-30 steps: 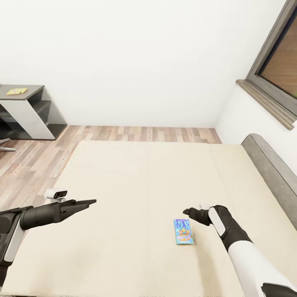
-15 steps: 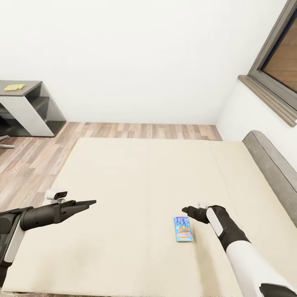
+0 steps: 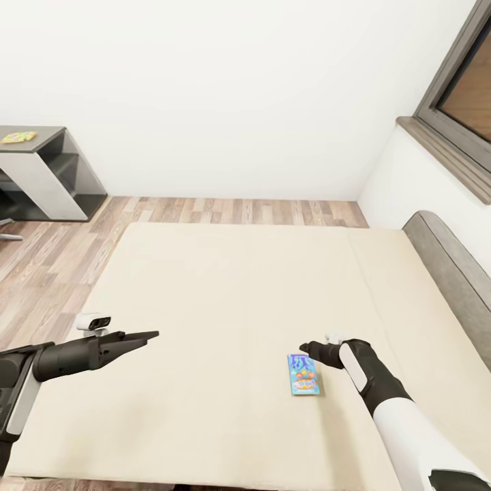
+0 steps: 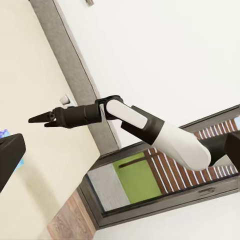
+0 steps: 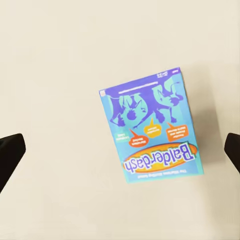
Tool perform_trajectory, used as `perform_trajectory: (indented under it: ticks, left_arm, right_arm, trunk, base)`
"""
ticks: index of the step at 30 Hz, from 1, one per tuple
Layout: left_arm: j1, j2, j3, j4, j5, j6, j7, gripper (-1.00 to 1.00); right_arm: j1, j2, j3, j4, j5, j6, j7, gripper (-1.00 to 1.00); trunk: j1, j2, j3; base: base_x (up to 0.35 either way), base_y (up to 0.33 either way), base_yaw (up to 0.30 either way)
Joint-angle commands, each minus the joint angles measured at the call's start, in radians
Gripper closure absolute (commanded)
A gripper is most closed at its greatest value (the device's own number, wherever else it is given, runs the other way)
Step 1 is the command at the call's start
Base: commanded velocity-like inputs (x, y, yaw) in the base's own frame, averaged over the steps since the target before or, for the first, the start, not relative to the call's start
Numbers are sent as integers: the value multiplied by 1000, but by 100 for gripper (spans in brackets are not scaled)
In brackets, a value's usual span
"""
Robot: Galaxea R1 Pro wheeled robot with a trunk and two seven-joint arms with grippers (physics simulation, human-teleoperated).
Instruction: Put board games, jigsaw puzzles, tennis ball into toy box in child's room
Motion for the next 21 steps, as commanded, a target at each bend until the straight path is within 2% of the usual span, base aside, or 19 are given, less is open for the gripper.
perform_trajectory:
  ticks: [1,7,10,12,21]
  left_arm:
    - [-1,0,-1,0,-1,11,-4,-100]
    - [0,-6,-7,0,0,11,-4,-100]
    - [5,-27,-21,3,-1,11,-4,-100]
    - [7,-31,-22,5,-1,11,-4,-100]
    - [13,-35,-24,6,0,11,-4,-100]
  right_arm:
    - [0,-3,-3,-2,-4,6,3,-100]
    - [1,0,-3,-4,0,5,0,-100]
    - [2,0,-3,-4,2,1,-1,-100]
    - [4,1,-2,-4,3,0,-1,-100]
    - [6,2,0,1,-4,-1,7,-100]
  trunk:
    - [0,-2,-3]
    - [0,-2,-13]
    - [0,-2,-18]
    - [0,-2,-21]
    - [0,-2,-36]
  base:
    - [0,0,0]
    - [0,0,0]
    - [0,0,0]
    - [0,0,0]
    - [0,0,0]
